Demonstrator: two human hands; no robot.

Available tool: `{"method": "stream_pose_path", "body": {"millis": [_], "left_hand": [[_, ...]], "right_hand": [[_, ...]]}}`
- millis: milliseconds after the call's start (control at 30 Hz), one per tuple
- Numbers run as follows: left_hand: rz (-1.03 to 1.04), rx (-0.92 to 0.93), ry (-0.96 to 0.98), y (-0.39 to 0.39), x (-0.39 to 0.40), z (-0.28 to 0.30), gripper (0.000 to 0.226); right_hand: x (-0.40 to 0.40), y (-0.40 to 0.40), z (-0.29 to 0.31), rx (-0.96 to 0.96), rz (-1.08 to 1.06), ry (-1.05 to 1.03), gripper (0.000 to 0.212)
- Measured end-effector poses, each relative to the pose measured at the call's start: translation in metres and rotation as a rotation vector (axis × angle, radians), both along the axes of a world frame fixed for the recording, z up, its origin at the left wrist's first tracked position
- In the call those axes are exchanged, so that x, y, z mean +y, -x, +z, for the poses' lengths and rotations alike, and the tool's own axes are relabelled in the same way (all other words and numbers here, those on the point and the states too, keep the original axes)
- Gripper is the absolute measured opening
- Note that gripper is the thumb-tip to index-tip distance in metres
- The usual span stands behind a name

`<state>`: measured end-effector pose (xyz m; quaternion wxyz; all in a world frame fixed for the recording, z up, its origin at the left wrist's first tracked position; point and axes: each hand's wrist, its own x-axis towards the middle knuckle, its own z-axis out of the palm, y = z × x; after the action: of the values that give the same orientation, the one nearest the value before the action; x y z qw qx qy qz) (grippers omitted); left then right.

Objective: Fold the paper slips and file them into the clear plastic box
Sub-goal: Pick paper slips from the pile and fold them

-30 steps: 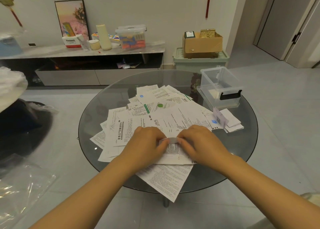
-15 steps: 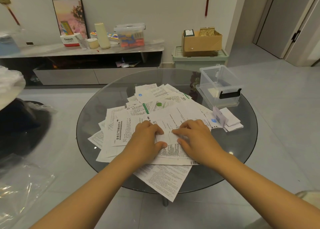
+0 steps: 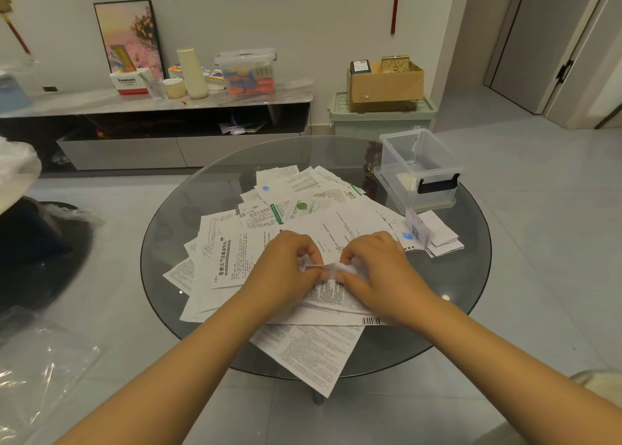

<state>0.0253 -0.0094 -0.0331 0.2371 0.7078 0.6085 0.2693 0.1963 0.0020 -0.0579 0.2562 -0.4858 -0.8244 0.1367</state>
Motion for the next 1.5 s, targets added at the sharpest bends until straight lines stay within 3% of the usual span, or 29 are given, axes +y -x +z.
{"method": "stream_pose_path", "body": {"millis": [167,467,633,900,1033,1167,1267,1400,1500], "left_hand": [[0.031,-0.145,-0.045,-0.009,0.003,0.006,0.023],[-0.035,-0.283,-0.108,-0.030,0.014,0.008,0.021],[-0.057,-0.265,-0.035,-0.042,0.020,0.005,0.014],[-0.008,-0.629,0.234,-0.052,0.022,0.008,0.014],[0.045,-0.579,0.224,-0.056,0.020,0.009,0.016],[0.058,-0.646,0.200,-0.058,0.019,0.008,0.022],[0.092,-0.539,0.117,-0.059,0.020,0.008,0.035],[0.058,-0.482,0.048,-0.062,0.018,0.009,0.039],[0.053,-0.493,0.038,-0.060,0.018,0.007,0.034]], "right_hand": [[0.002,-0.008,0.002,0.084,-0.041,0.059,0.016],[-0.001,-0.030,0.023,0.520,-0.172,0.382,0.019],[-0.003,-0.041,0.029,0.702,-0.204,0.390,0.009],[-0.008,-0.051,0.032,0.757,-0.230,0.410,0.010],[-0.010,-0.051,0.033,0.774,-0.301,0.376,0.018],[-0.009,-0.049,0.033,0.829,-0.310,0.410,0.019],[-0.007,-0.054,0.032,0.684,-0.350,0.387,0.030],[-0.003,-0.062,0.038,0.491,-0.322,0.376,0.002],[0.005,-0.074,0.040,0.527,-0.413,0.283,0.008]]}}
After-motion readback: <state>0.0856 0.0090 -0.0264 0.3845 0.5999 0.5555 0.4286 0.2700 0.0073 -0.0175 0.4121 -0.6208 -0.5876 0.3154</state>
